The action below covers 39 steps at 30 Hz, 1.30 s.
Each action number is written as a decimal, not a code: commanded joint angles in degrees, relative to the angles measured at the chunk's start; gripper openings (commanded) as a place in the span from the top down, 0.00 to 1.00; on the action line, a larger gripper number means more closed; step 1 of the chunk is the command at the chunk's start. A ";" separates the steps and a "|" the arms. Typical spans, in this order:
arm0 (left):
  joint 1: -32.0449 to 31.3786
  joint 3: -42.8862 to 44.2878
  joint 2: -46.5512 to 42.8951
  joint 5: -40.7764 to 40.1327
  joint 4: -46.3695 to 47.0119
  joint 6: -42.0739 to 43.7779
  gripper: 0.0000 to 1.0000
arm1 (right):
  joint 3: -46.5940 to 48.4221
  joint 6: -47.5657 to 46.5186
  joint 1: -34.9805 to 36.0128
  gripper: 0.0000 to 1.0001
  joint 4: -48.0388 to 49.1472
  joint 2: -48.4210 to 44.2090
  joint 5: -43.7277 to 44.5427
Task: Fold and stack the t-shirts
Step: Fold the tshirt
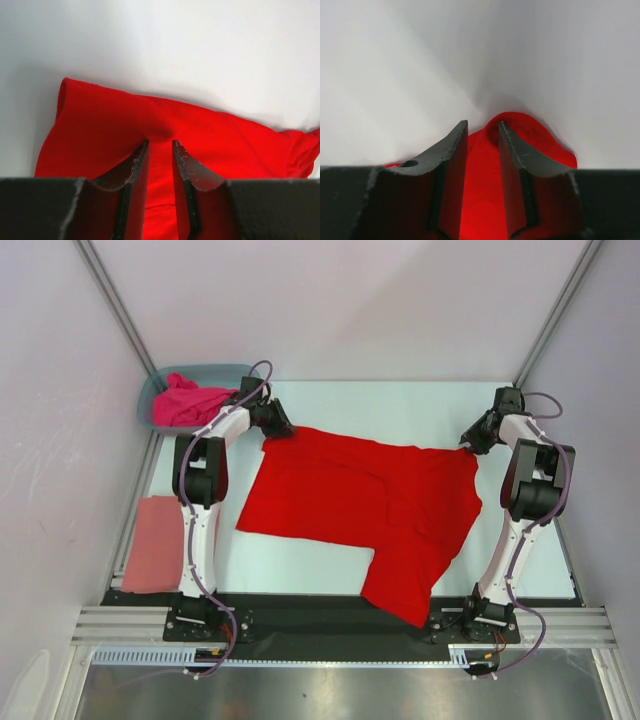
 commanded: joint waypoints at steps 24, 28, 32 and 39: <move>0.29 -0.08 3.07 0.30 -1.99 -1.10 0.69 | -9.17 4.80 -1.13 1.00 18.04 -4.18 11.75; 0.29 0.10 3.34 0.57 -1.55 -1.37 0.69 | -7.77 5.07 -1.22 1.00 19.89 -3.04 12.10; 0.29 0.62 4.13 1.18 -0.76 -1.54 0.68 | -3.82 4.19 -1.39 1.00 20.51 -0.32 11.14; 0.29 1.24 4.83 1.54 2.84 -3.74 0.66 | 3.57 3.84 -1.22 1.00 23.49 6.18 9.38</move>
